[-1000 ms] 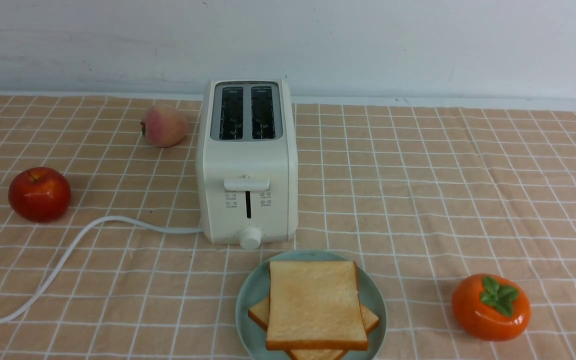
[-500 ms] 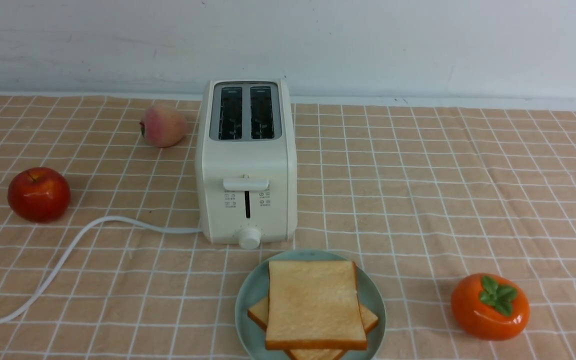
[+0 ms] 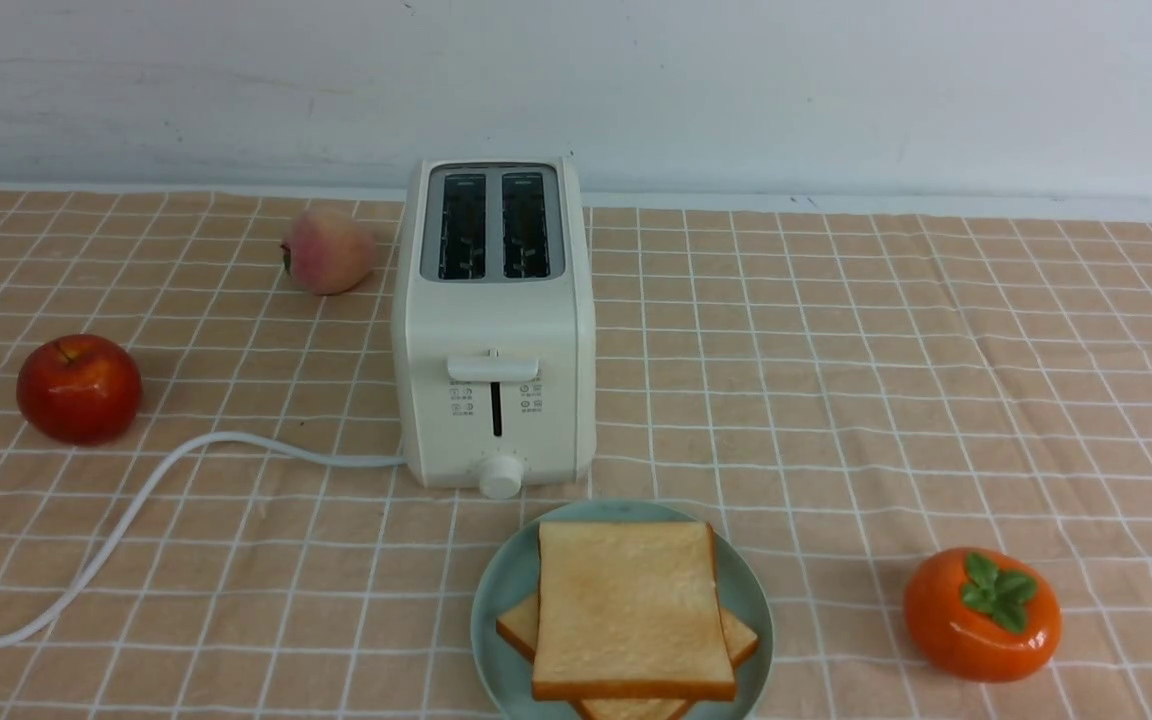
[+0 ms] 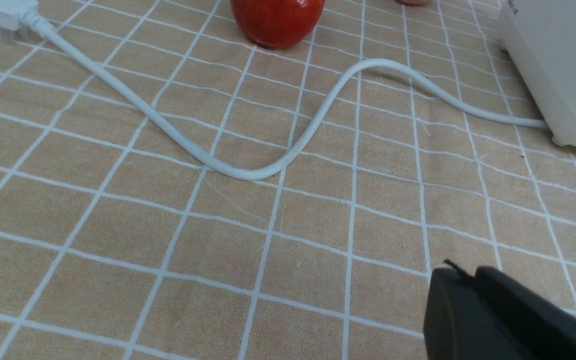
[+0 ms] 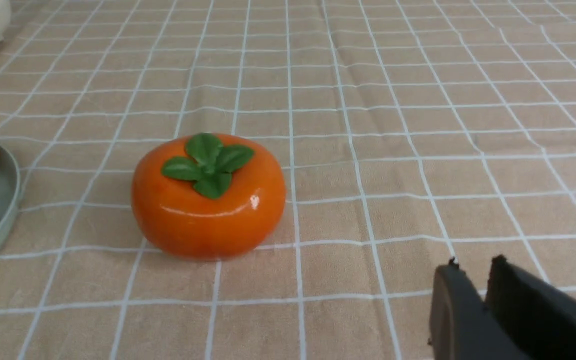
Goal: Take toasted bread from bread machine on light coffee tablecloth place on plate.
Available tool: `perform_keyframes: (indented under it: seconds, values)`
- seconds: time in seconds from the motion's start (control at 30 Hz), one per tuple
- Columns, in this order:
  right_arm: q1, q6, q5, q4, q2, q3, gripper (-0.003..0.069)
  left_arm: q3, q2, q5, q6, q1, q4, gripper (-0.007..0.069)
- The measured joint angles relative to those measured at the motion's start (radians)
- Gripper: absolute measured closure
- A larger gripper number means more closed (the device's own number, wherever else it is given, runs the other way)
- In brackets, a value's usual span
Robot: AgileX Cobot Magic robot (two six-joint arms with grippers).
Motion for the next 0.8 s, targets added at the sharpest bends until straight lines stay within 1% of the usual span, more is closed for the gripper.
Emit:
perform_keyframes:
  seconds: [0.8]
  values:
    - [0.004, 0.000, 0.000, 0.000, 0.000, 0.000, 0.0517, 0.000, 0.000, 0.000, 0.000, 0.000, 0.000, 0.0565]
